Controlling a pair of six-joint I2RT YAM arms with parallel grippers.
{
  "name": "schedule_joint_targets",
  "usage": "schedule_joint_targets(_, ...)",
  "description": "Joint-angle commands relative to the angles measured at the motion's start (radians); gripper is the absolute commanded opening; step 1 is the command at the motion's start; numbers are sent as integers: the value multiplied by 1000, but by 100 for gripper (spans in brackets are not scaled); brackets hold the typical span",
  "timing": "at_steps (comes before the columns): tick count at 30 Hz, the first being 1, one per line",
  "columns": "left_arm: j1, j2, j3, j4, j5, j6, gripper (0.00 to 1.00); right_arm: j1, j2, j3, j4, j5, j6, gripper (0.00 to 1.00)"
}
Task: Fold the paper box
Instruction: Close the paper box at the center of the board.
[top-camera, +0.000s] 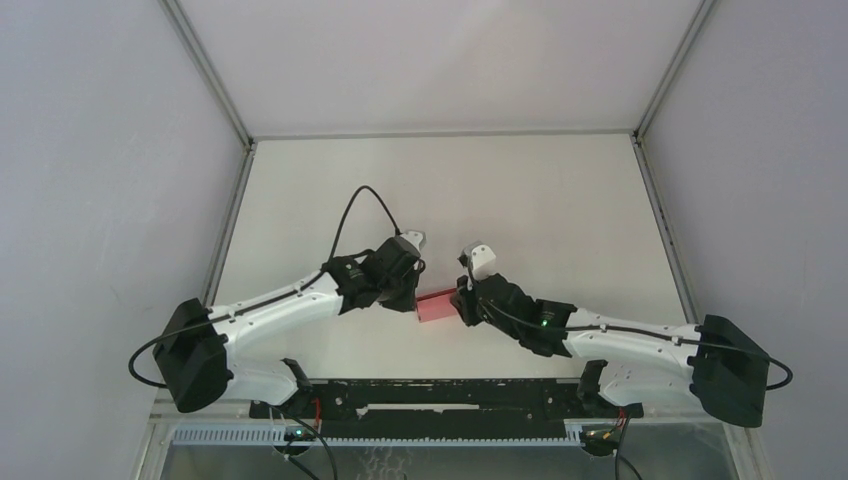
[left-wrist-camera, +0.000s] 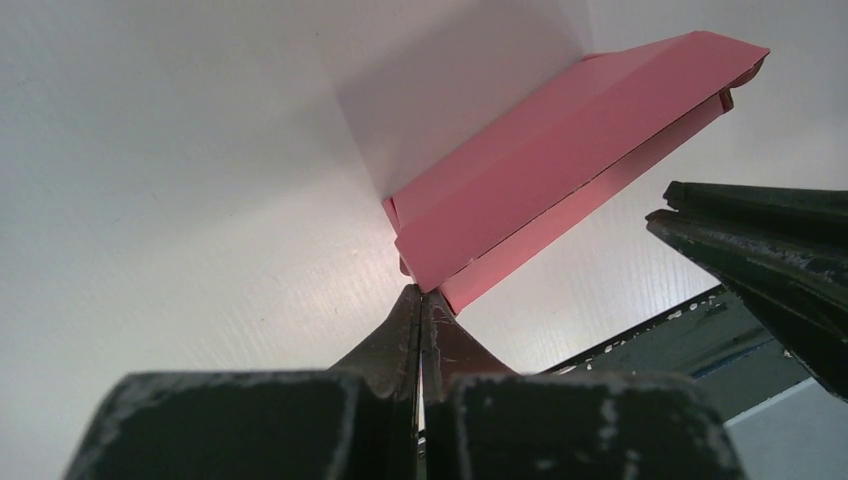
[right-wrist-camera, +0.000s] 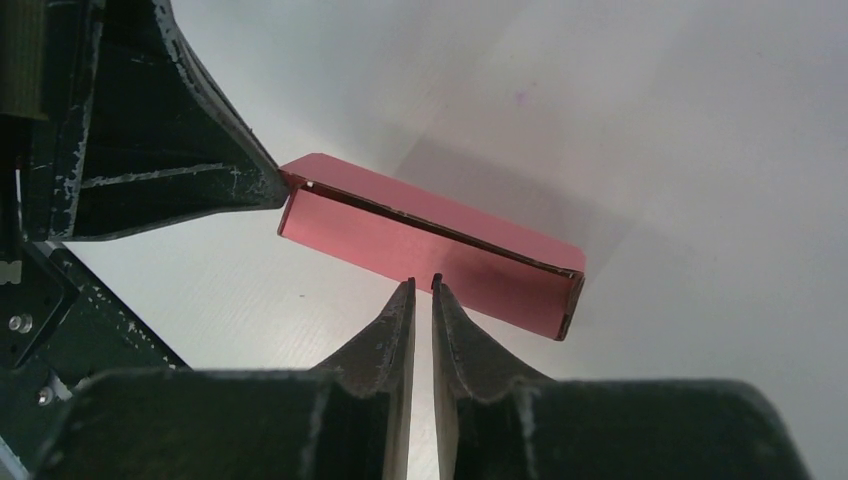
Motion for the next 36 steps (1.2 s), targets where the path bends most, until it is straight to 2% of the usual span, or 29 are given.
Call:
schedule_joint_targets(1,7,11,66,-25,18,18,0,21,14,49,27,-5,-10,18)
schedule_joint_targets(18,7,28,118,-51,45,22,0,11,136,61,64,-30,27,17)
schedule_joint_targets(28,7,28,127,-49,66,14,0,-14,143,61,70,-48,34,17)
schedule_joint_targets(36,8,37,128,-48,59,14,0,-12,79,65,65,-47,15,20)
